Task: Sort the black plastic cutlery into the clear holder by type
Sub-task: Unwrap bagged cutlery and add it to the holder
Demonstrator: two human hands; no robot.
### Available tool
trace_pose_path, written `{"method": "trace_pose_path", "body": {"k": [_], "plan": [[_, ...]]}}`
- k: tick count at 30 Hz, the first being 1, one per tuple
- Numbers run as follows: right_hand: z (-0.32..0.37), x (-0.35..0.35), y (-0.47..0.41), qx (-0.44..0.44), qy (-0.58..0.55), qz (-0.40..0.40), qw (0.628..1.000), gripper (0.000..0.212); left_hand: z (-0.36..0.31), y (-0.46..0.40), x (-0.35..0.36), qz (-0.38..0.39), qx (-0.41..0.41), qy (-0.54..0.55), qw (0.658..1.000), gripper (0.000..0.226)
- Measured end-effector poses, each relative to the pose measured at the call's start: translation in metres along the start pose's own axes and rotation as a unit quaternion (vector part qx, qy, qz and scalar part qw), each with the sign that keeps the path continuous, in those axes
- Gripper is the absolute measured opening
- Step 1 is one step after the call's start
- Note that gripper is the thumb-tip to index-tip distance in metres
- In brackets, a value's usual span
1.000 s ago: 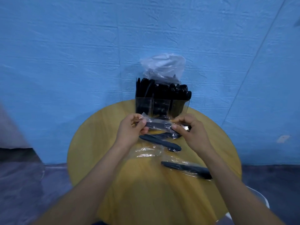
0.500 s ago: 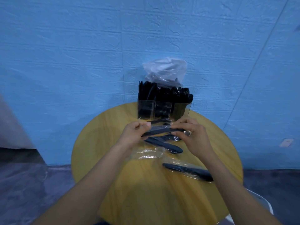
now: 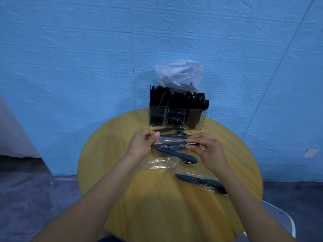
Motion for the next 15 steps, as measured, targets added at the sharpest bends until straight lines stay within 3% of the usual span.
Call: {"method": "trace_pose_path", "body": {"k": [8, 12, 15], "plan": [[-0.003, 0.006, -0.002, 0.021, -0.015, 0.021, 0.999, 0.021, 0.005, 0.003, -0.001, 0.001, -0.020, 0.024, 1.000, 0.037], [-0.013, -0.004, -0.002, 0.077, -0.017, 0.000, 0.997, 0.015, -0.002, 0.008, 0.001, 0.049, 0.048, -0.010, 0.998, 0.023], [-0.019, -0.003, -0.002, 0.108, -0.010, 0.009, 0.994, 0.009, -0.010, 0.013, 0.008, 0.059, 0.123, -0.092, 0.986, 0.031]]}}
Point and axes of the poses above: each hand's wrist, its own y-axis away from the middle knuckle, its own x-axis out of the palm, z = x × y, the point moved 8 cm from there along -y, towards the middle knuckle, and after that the axes turned 15 degrees about -x, right-handed, at the moved point
